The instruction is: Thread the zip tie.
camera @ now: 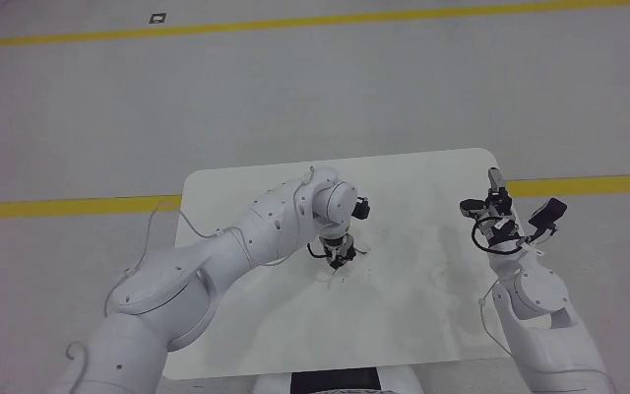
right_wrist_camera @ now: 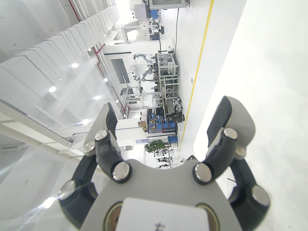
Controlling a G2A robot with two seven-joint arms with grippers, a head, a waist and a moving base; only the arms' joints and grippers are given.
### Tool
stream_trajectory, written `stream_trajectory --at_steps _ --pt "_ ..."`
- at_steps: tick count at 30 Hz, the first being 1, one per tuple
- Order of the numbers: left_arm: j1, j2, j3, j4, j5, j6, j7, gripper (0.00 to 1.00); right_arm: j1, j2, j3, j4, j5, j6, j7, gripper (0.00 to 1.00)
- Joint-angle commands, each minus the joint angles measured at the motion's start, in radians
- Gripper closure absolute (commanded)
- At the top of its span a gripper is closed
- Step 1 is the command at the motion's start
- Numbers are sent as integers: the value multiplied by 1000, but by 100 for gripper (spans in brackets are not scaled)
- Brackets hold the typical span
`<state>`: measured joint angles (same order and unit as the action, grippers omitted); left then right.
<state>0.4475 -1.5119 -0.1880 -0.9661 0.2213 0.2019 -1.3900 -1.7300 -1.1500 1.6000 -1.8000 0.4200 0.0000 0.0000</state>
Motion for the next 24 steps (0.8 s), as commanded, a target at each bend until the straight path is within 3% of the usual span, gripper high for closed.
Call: stream_trajectory --at_steps 1,9,24 --pt "-8 11 11 -11 -23 -3 0 100 0 0 0 0 0 0 0 0" --pt "-20 67 -2 -67 -87 -37 0 100 0 0 0 0 0 0 0 0" --pt "46 170 -111 -201 -133 -78 70 100 0 0 0 0 0 0 0 0"
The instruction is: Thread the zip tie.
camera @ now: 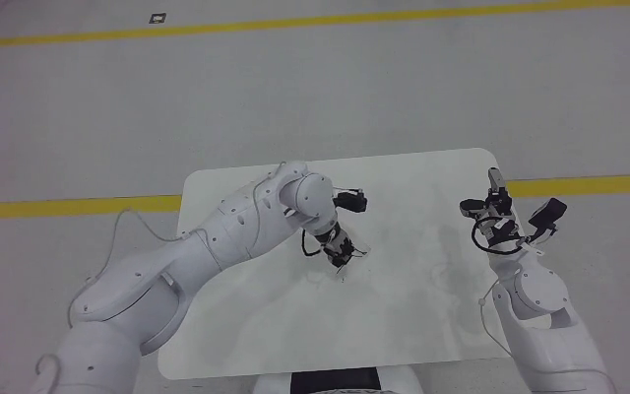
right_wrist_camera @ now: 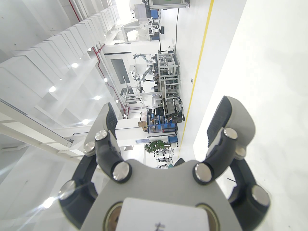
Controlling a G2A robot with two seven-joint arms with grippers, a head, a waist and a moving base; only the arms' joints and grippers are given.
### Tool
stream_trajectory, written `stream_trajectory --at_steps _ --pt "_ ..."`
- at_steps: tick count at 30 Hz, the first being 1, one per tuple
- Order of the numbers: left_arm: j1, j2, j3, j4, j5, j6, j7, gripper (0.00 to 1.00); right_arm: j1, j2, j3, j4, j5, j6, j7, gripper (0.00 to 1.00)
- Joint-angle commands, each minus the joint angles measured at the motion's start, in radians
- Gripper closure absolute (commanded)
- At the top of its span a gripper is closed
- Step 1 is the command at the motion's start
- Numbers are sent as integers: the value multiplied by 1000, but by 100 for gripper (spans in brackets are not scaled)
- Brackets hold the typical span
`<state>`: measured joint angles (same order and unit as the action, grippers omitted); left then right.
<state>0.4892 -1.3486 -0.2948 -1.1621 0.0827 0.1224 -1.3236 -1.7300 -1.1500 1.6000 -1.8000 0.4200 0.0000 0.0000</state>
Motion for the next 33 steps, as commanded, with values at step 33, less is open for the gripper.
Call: stream_trajectory --at_steps 33 --pt "111 170 -160 -22 -66 -462 -66 100 0 0 0 0 0 0 0 0"
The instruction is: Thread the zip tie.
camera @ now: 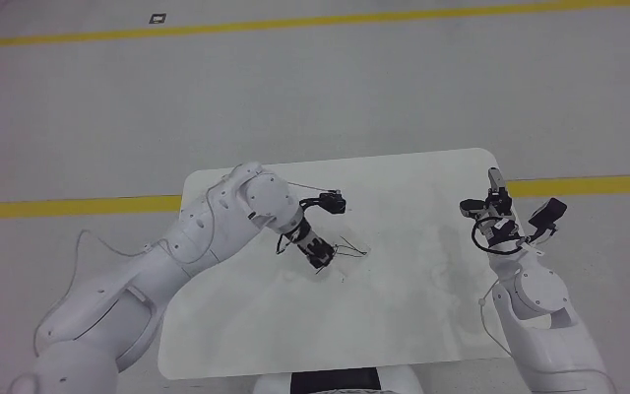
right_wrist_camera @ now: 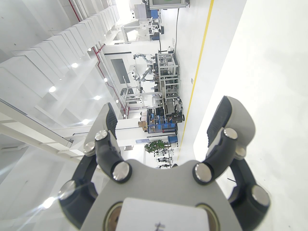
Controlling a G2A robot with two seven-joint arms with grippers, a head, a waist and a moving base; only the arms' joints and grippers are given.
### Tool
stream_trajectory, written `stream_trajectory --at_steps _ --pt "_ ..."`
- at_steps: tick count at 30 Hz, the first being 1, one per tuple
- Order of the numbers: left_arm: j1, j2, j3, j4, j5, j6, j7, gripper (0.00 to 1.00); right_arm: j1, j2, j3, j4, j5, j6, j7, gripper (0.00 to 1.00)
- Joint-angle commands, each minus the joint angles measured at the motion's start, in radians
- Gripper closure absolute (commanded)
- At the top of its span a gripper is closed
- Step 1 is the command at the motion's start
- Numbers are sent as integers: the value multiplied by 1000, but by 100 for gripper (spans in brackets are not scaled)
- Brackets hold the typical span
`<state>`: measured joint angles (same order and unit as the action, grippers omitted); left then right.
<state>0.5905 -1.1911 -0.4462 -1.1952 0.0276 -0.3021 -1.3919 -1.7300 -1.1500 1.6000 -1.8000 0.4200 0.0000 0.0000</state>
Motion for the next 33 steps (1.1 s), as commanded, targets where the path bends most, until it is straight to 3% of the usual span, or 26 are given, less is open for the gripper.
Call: stream_trajectory --at_steps 1,10,15,22,24,26,29,33 --pt "17 22 -11 -5 -22 -38 2 100 0 0 0 0 0 0 0 0" --pt "104 131 -60 -198 -81 -38 2 100 0 0 0 0 0 0 0 0" --pt "151 174 -90 -251 -88 -38 2 100 0 0 0 0 0 0 0 0" --pt "152 176 -90 -253 -79 -38 2 100 0 0 0 0 0 0 0 0" --pt "164 176 -96 -264 -106 -38 35 100 0 0 0 0 0 0 0 0" --pt "172 182 -110 -248 -141 -38 29 100 0 0 0 0 0 0 0 0" --pt "194 199 -146 -254 -217 -38 2 100 0 0 0 0 0 0 0 0" --pt "238 236 -192 -289 -270 -38 2 100 0 0 0 0 0 0 0 0"
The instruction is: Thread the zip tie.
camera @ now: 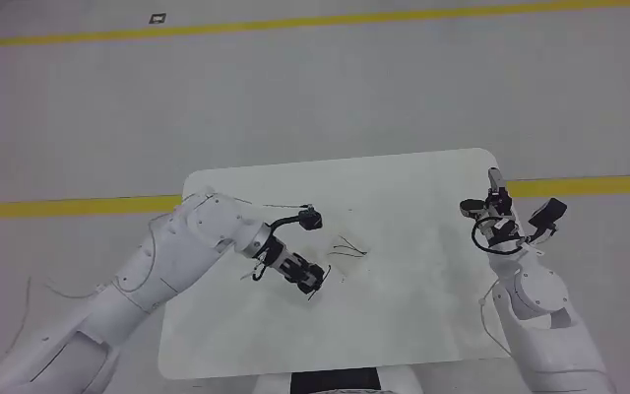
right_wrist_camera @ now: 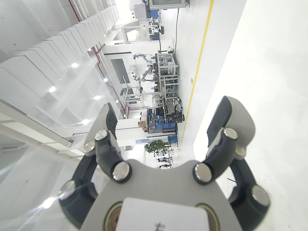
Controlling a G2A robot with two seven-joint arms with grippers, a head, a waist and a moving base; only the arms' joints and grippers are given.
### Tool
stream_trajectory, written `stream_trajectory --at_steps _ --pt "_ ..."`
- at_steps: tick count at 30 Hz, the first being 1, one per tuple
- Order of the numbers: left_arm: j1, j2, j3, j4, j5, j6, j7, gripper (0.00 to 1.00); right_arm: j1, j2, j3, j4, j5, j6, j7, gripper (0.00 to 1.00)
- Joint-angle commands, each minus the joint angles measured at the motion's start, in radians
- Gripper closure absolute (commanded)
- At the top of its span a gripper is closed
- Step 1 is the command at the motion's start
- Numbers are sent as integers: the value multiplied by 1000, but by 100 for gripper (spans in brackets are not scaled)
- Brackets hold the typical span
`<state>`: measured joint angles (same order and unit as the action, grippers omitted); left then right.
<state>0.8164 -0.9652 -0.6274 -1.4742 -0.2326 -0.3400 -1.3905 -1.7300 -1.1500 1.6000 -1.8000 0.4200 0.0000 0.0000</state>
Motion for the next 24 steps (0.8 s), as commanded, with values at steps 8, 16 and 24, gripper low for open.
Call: stream_trajectory --at_steps 8,16,24 --pt "80 74 -63 -78 -74 0 0 100 0 0 0 0 0 0 0 0" --pt "112 109 -97 -93 -87 0 0 100 0 0 0 0 0 0 0 0" --pt "163 112 -243 -89 -128 0 0 100 0 0 0 0 0 0 0 0"
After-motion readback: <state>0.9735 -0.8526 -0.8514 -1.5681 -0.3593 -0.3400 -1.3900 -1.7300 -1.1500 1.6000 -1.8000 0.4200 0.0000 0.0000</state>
